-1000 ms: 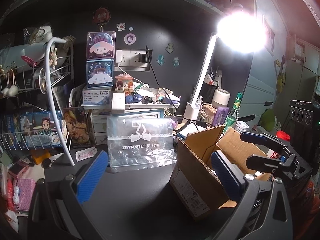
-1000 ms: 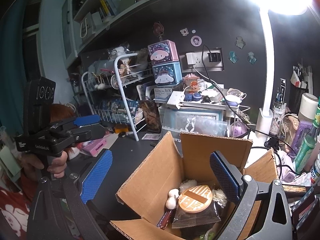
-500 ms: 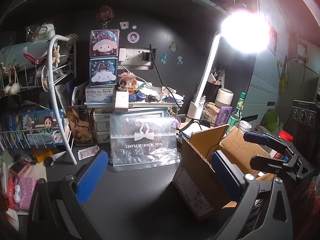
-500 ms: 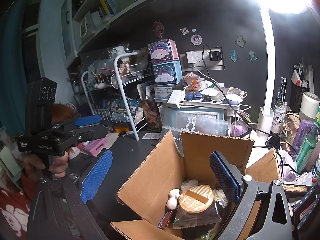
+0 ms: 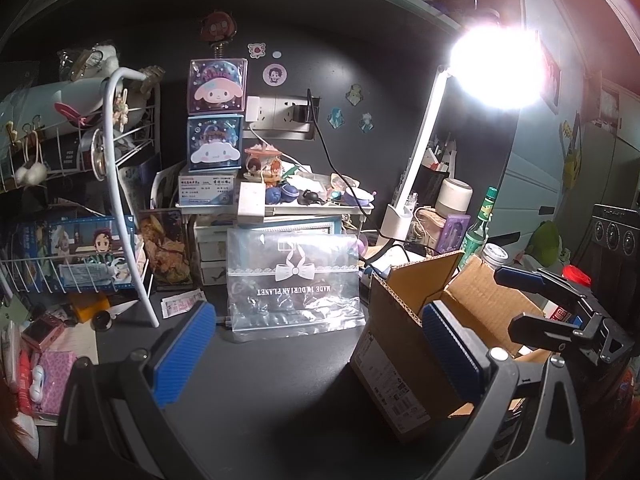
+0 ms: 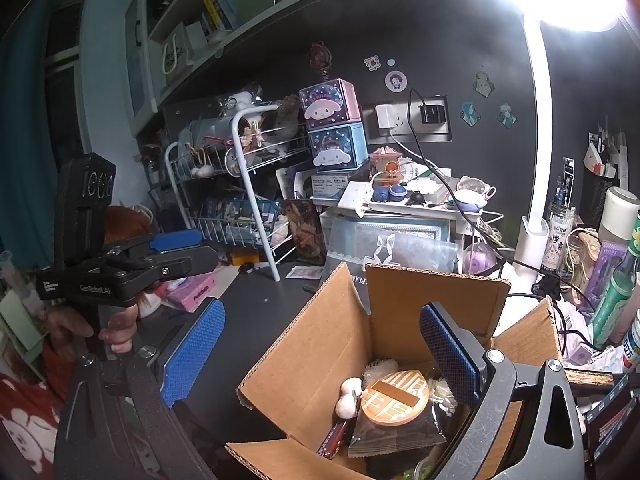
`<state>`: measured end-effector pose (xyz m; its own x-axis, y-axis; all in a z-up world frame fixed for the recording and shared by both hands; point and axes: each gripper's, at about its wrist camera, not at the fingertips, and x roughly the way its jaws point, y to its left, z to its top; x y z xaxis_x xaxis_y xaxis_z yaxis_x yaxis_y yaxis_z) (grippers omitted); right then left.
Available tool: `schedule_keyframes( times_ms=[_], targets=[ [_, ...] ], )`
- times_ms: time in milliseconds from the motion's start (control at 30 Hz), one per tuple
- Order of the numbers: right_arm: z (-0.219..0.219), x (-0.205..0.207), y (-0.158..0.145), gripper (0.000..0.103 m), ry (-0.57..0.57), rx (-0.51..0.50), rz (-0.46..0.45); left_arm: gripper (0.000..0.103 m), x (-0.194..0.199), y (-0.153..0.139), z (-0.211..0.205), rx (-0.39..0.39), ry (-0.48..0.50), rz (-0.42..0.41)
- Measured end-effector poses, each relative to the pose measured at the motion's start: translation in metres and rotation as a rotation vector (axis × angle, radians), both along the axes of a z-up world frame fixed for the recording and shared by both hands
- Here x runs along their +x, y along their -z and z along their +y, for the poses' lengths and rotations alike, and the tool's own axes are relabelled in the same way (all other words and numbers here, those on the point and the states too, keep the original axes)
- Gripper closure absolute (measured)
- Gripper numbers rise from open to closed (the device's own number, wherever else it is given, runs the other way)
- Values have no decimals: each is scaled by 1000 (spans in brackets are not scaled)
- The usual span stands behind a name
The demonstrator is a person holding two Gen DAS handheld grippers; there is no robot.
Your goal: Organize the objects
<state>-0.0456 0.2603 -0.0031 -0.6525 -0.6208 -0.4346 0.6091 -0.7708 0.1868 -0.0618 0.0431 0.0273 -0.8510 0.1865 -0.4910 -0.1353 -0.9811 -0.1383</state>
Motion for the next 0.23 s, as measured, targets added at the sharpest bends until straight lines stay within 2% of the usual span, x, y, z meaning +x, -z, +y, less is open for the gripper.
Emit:
schedule_keyframes(
  times_ms=[233],
  targets=[
    [-1,0,-3,5,-2,4,5,1,0,-4,4,-1,15,19]
  ],
)
